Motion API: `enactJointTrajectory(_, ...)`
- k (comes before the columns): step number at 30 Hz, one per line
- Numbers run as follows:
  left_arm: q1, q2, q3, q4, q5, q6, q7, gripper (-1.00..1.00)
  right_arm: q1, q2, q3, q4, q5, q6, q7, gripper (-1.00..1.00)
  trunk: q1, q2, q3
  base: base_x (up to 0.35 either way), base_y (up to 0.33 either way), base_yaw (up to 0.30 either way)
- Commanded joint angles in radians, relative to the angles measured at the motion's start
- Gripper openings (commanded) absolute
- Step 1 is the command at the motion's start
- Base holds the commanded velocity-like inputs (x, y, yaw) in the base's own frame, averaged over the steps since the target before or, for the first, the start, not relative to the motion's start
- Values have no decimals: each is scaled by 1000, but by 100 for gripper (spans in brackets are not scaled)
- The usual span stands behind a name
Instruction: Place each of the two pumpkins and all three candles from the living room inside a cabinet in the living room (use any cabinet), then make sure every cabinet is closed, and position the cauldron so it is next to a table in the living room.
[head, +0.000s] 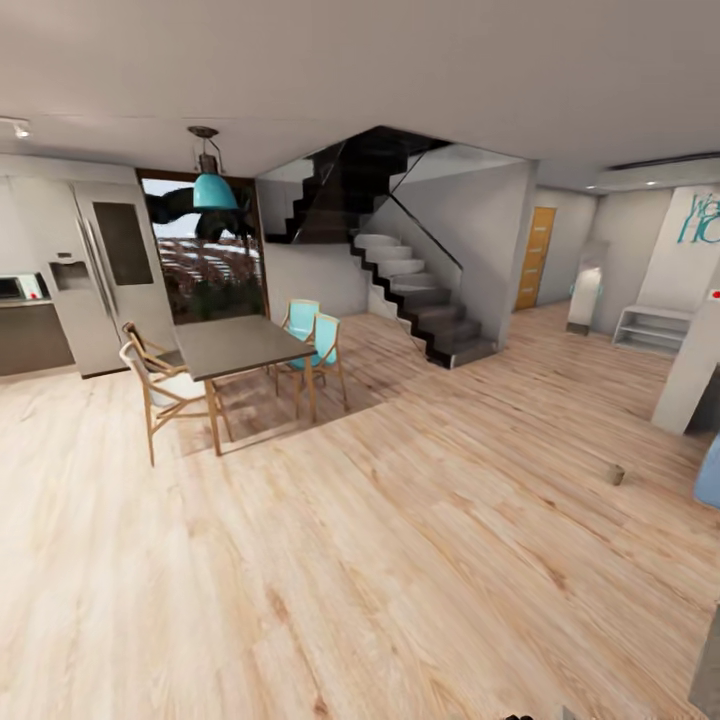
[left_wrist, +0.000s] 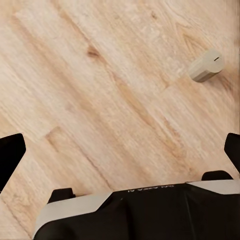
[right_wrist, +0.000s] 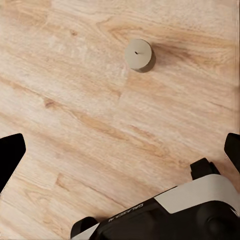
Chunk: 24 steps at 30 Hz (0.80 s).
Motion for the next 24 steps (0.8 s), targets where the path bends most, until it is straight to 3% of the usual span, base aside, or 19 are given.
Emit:
enactJointTrajectory(1,0,1,-4,-3,10,2,8,100,-1,0,-5,0,-2,5,3,100,1,-2,-3,243,-142,-243)
enactJointTrajectory(17,0,1,-4,-2,10,2,8,100,-1,1,-5,-1,-2,5,3,100,1,-2,-17,314,-27,-229)
enactJointTrajectory(24,0,0,-4,-3,10,2,8,100,-1,2,-4,-1,-2,4,4,100,1,-2,-21,308,-72,-87)
